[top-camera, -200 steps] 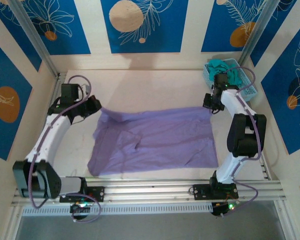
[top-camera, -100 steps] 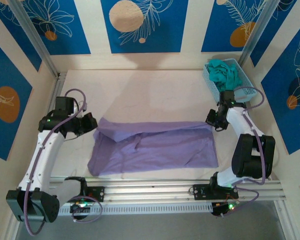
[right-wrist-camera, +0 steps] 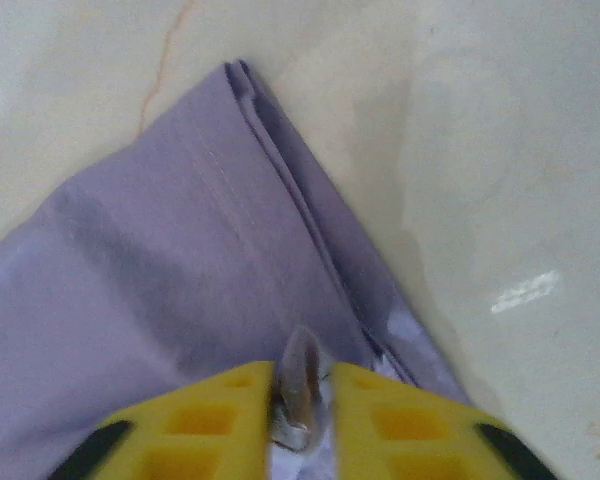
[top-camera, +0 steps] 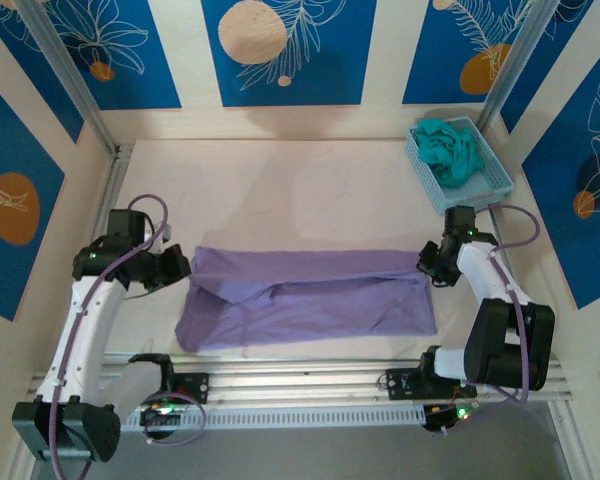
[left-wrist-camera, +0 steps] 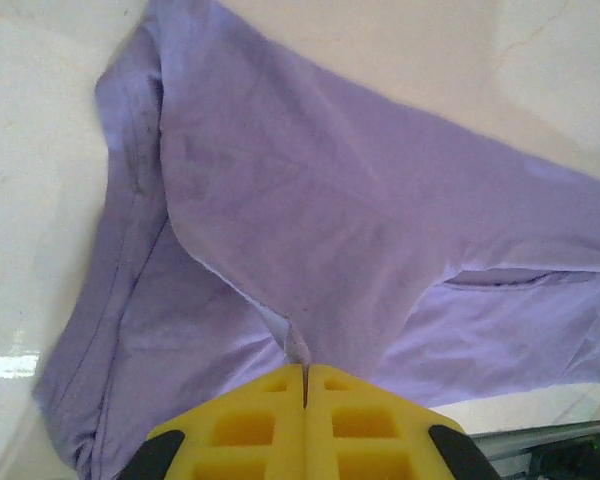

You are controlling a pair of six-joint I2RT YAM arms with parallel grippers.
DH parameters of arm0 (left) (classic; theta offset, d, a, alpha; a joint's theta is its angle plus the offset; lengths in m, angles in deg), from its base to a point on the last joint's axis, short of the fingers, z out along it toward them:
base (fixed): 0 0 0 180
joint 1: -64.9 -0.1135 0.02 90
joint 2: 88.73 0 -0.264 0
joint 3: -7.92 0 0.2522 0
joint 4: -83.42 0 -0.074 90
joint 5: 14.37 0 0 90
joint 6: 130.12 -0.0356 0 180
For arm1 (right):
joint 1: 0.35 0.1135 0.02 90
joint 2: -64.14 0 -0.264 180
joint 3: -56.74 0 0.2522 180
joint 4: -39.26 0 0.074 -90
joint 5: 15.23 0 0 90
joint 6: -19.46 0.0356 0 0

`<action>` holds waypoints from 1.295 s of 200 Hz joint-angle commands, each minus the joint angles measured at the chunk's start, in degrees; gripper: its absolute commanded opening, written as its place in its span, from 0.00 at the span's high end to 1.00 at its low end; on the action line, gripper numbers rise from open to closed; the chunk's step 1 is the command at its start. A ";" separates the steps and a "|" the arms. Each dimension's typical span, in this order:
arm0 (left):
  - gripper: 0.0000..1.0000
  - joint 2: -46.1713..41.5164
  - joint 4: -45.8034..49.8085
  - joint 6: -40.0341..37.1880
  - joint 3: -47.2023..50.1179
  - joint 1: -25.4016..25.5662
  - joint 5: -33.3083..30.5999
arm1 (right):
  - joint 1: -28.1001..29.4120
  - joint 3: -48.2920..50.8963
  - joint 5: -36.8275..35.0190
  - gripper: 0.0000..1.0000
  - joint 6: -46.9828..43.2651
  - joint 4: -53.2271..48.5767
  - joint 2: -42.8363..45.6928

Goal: Fold the inside-out t-shirt

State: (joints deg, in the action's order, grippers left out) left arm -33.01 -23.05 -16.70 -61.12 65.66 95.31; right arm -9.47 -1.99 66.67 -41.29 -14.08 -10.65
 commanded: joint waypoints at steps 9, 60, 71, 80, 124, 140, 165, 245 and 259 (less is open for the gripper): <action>1.00 0.30 -2.04 0.55 4.53 -0.74 2.35 | 4.65 0.80 0.65 0.58 -0.96 4.70 3.24; 1.00 2.59 -4.20 -0.40 3.14 -0.70 2.60 | 43.47 3.61 -2.28 0.28 -15.50 29.09 6.10; 1.00 2.72 -4.30 -0.48 2.91 -0.75 2.69 | 52.18 2.03 -4.42 0.20 -17.28 35.81 0.97; 1.00 2.64 -4.40 -0.68 2.83 -0.75 2.67 | 57.87 0.38 -6.75 0.18 -18.26 40.76 -3.59; 1.00 2.24 -5.43 -0.83 4.00 -0.75 3.57 | 71.66 -8.05 -11.26 0.09 -24.48 58.06 -22.72; 1.00 2.05 -5.63 -0.85 4.31 -0.73 4.03 | 74.26 -11.21 -14.50 0.07 -26.56 59.77 -27.21; 1.00 1.85 -5.73 -1.10 4.34 -0.75 3.78 | 77.11 -12.90 -17.92 0.06 -28.36 63.35 -31.75; 1.00 1.98 -6.32 -0.66 4.74 -0.75 3.67 | 82.34 -18.04 -42.34 0.06 -31.72 64.62 -39.22; 1.00 1.95 -6.40 -0.57 4.89 -0.75 3.69 | 82.53 -17.64 -45.40 0.07 -32.35 63.60 -38.18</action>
State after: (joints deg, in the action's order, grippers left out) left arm -30.50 -29.37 -16.70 -56.66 65.50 98.13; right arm 72.90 -17.99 32.60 -71.99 48.72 -49.77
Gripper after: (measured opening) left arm 0.039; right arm 0.938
